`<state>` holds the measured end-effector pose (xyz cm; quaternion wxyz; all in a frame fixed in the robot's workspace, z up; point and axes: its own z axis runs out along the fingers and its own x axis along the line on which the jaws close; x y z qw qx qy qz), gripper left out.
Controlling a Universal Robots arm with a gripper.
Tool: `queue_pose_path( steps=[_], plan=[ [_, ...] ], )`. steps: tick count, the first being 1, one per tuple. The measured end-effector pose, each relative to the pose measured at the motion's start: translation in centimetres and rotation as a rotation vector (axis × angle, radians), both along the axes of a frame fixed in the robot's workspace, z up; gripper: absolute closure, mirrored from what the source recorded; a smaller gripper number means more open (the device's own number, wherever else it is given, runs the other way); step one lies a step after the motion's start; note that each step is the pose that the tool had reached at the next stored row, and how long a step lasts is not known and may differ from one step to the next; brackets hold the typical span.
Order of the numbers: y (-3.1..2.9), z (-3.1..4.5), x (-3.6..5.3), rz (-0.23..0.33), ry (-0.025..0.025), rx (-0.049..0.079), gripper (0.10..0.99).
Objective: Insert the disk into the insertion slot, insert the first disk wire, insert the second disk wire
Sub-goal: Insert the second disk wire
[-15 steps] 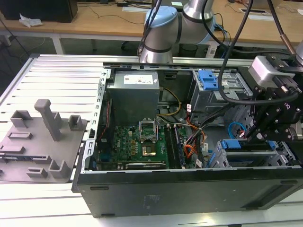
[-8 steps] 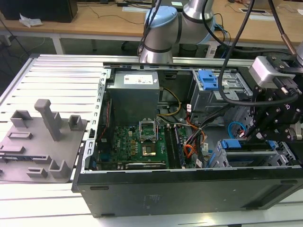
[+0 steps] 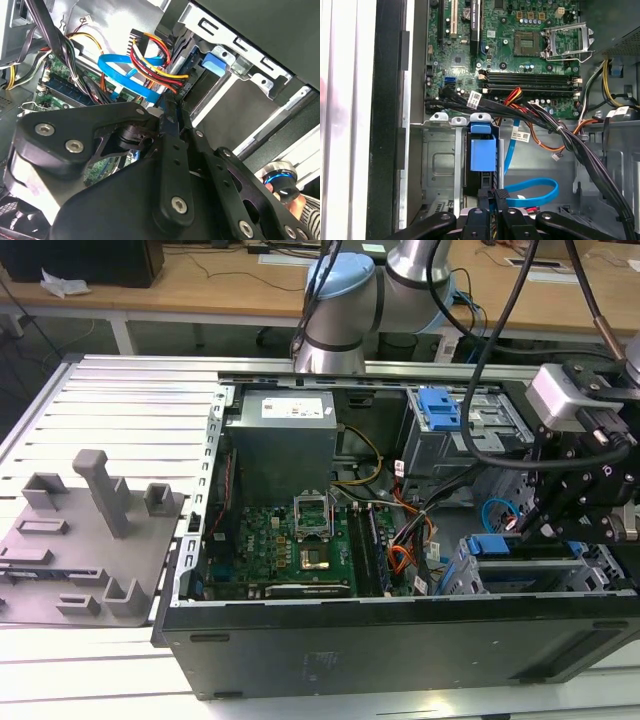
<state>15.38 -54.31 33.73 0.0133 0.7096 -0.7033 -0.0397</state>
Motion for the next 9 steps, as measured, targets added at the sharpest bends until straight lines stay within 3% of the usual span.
queue_pose_path(
  steps=[8, 9],
  plan=[
    [-0.03, -0.25, 0.00, 0.000, -0.0001, 0.002, 0.914],
    [-0.03, -0.18, 0.00, 0.000, -0.0001, 0.001, 0.851]
  ],
)
